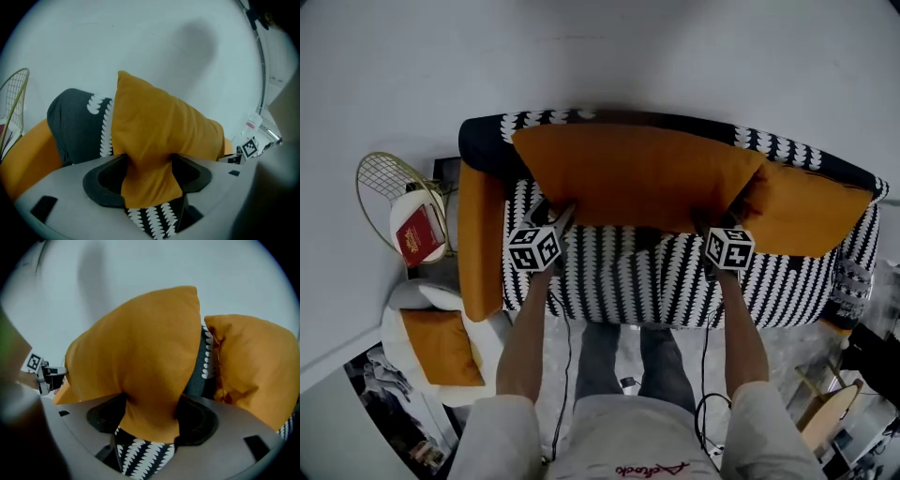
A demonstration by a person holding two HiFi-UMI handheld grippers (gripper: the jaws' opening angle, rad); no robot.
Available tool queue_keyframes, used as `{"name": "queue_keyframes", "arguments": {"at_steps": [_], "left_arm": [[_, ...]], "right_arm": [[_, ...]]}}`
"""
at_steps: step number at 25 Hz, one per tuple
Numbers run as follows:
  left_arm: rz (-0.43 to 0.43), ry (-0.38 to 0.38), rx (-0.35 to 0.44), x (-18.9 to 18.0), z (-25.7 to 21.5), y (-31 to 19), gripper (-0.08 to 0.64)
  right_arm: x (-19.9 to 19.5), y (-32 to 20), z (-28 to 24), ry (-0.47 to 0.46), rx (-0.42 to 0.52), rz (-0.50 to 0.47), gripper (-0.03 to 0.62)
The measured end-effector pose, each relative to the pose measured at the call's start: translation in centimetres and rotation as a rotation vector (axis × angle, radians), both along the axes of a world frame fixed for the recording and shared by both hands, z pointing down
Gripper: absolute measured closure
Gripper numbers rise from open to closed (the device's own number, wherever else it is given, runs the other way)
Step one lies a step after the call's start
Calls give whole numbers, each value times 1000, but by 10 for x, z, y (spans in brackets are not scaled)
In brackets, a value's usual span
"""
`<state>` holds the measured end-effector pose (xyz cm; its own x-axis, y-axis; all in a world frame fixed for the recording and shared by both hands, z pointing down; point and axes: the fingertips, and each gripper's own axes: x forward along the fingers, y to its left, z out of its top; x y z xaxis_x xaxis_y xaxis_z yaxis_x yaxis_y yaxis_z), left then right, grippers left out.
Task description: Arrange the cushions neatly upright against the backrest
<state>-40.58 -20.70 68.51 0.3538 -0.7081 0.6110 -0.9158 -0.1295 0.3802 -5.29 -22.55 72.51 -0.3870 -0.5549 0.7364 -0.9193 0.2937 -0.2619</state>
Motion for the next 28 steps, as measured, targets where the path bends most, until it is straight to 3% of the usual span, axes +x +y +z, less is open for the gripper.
{"name": "queue_keyframes", "arguments": {"at_steps": [4,12,18,19,20,21,22,24,28], "left_arm": [[-29,-18,-115,-8,38,16,229],[-23,-47,-109,-15,40,21,222],[22,-93,-49,-4,17,33,227],[26,-90,-35,0,12,37,259],[30,-90,-21,5,6,42,327],[36,-94,-9,10,2,48,396],[47,-100,2,15,-2,53,490],[71,-102,19,26,-8,60,526],[74,-93,48,41,-21,68,531]], "right_arm": [[6,11,31,47,-59,32,227],[10,17,34,0,-39,79,204],[22,26,13,48,15,46,210],[23,30,7,73,33,36,231],[24,35,1,104,51,23,315],[25,42,-6,131,68,5,456],[23,49,-11,142,82,-20,538],[15,59,-20,119,104,-75,563],[5,71,-32,58,126,-109,565]]}}
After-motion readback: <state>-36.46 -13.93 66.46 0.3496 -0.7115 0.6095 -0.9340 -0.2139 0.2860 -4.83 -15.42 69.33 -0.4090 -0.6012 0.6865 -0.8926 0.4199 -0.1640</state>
